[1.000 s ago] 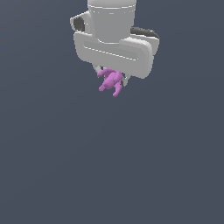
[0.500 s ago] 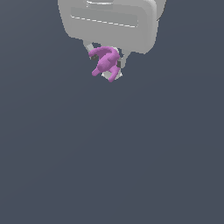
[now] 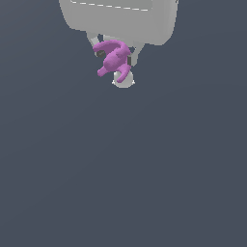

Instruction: Pick up the object and move it to a goal position.

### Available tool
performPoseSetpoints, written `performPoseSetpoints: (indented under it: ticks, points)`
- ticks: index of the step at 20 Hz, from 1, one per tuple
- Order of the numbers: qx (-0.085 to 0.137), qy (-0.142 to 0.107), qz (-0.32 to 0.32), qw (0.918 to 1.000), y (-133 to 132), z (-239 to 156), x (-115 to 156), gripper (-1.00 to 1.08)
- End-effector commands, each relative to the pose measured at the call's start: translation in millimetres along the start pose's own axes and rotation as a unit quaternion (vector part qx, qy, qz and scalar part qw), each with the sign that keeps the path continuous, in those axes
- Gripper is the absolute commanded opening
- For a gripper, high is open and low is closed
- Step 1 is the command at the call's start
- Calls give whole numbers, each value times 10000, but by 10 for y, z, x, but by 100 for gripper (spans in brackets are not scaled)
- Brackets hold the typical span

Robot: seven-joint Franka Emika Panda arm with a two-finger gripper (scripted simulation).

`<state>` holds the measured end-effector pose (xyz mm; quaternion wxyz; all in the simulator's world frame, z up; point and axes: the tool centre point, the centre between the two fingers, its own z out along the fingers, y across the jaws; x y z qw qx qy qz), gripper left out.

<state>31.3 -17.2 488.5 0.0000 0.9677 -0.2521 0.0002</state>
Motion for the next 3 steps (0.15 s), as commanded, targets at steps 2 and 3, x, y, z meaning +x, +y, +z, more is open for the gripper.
performPoseSetpoints:
  ticks: [2,3]
  points:
    - [-1,-1,-1,10000,-1,-20,8,-100]
    - [-1,-1,-1,10000,-1,-21,8,-100]
